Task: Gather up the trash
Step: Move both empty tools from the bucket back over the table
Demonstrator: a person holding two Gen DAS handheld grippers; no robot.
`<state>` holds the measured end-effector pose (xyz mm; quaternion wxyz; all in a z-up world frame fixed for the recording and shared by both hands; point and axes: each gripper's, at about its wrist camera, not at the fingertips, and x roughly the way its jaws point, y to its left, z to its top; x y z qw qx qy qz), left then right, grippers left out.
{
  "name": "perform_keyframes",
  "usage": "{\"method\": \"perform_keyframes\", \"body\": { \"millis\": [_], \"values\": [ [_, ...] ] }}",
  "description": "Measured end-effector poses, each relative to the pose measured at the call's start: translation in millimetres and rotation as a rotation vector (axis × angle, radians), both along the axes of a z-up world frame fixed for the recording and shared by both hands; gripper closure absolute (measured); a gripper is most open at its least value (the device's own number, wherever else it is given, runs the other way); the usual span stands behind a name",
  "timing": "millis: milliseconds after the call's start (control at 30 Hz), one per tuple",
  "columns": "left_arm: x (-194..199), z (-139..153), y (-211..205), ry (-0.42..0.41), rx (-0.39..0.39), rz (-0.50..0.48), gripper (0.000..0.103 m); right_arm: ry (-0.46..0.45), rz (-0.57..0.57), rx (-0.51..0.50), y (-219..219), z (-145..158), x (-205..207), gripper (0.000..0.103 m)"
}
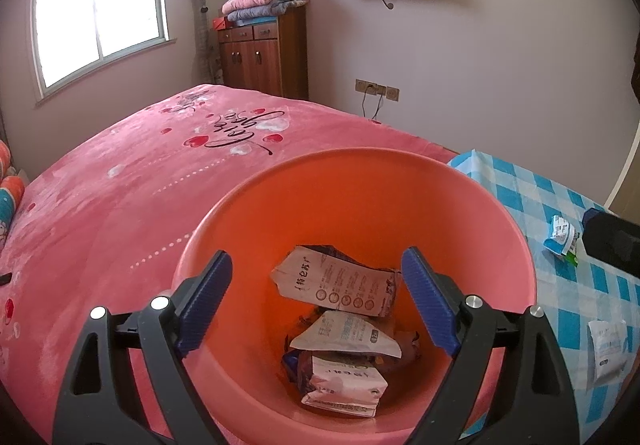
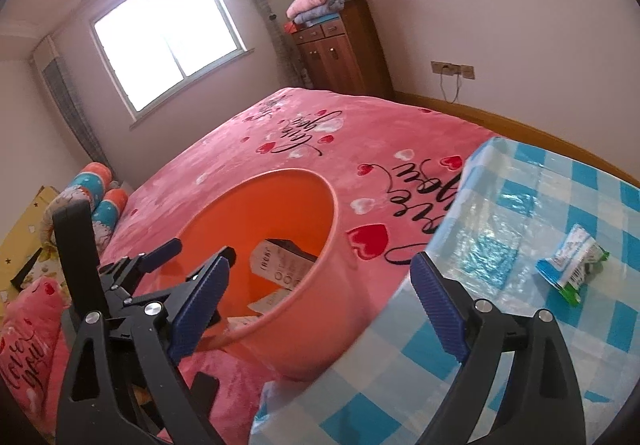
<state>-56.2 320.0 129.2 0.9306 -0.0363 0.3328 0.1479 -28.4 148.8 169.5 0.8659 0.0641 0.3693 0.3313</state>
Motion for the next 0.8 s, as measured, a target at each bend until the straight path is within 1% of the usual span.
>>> {"method": "perform_keyframes", "body": {
  "millis": [367,567,667,800],
  "values": [
    [-4,1,-19,0.009,0.025,-0.025,0.014,0.018,-0.059,-0.003,-31,-13,-10,0.012],
    [-6,4,-32,0.012,0.032,-0.048,0.014,0.012,-0.087,-0.011,-46,-16,-19,0.012],
    [-7,5,-41,0.010,0.037,-0.064,0.011,0.004,-0.106,-0.014,-55,-17,-24,0.012],
    [-10,8,-53,0.007,0.045,-0.089,0.010,0.006,-0.133,-0.009,-70,-19,-30,0.012]
  ]
}}
